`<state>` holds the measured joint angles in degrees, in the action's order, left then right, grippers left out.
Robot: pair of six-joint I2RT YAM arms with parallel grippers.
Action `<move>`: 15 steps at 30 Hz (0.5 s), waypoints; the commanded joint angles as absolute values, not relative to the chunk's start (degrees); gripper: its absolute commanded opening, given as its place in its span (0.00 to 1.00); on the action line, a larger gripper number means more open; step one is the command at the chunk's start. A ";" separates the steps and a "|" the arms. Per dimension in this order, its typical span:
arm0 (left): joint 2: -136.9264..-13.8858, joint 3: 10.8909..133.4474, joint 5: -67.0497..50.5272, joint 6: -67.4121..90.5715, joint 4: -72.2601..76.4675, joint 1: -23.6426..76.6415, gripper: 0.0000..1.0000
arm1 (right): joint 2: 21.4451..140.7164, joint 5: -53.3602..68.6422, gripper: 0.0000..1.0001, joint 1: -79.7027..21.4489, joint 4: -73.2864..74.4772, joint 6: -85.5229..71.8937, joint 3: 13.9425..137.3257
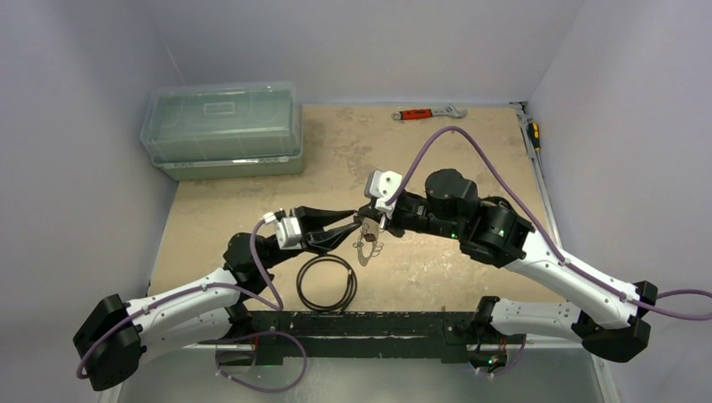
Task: Put the keys on the keyring
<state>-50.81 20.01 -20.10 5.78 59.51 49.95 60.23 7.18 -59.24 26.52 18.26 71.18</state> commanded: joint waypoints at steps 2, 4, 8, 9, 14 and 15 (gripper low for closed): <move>-48.26 21.25 -18.29 4.50 54.72 50.27 0.37 | 57.76 7.15 0.00 -59.68 22.35 18.02 71.55; -47.51 20.86 -18.18 4.42 54.21 50.27 0.39 | 57.62 7.16 0.00 -59.74 22.31 18.02 71.47; -47.65 20.98 -17.94 4.41 53.57 50.27 0.36 | 57.21 7.41 0.00 -59.77 22.14 17.97 71.29; -47.95 21.07 -18.03 4.33 53.61 50.32 0.35 | 57.07 7.51 0.00 -59.79 22.08 17.94 71.24; -50.40 21.77 -20.72 3.90 54.66 50.33 0.19 | 56.15 7.91 0.00 -59.85 21.37 17.76 70.89; -50.90 21.82 -21.24 3.87 55.04 50.32 0.14 | 55.96 7.91 0.00 -59.90 21.29 17.69 70.80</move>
